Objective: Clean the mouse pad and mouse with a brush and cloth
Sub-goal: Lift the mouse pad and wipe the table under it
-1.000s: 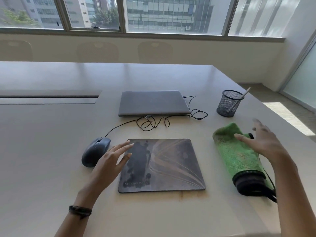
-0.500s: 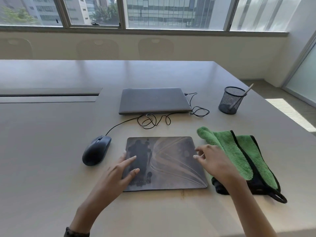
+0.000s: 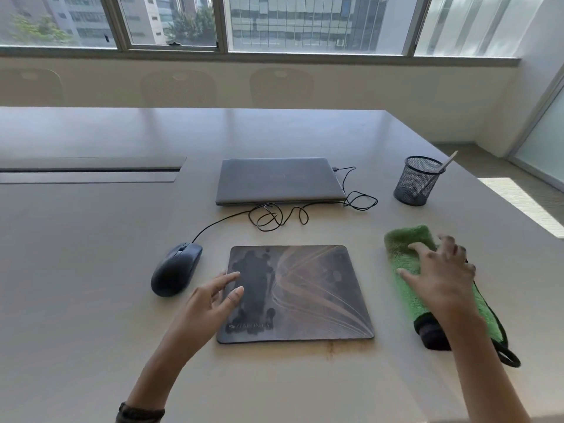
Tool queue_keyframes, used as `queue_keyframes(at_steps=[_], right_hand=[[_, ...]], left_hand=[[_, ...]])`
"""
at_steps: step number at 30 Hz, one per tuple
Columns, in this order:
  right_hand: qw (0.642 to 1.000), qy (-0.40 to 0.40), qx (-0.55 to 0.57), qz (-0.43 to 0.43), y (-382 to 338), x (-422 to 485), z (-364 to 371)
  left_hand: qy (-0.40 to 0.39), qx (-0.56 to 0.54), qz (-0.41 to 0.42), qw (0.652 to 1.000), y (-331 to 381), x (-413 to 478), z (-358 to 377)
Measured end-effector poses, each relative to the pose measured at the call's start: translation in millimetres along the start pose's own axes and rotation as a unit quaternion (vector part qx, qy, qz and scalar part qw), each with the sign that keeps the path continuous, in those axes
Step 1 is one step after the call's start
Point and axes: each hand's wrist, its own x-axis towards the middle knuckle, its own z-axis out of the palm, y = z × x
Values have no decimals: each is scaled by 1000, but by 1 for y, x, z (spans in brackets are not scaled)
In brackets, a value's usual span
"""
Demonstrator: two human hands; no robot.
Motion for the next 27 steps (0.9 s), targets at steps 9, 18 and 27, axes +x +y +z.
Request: queue_keyframes(at_steps=[9,18,27], right_hand=[[983,52,177,17,31,16,-5],[996,-34,7,80,46,29,4],[992,102,77,-15,9,10,2]], left_hand=[[6,-2,-11,1000,3,3,0],[17,36,7,999,-1,3,0],[76,147,1,986,1,4,3]])
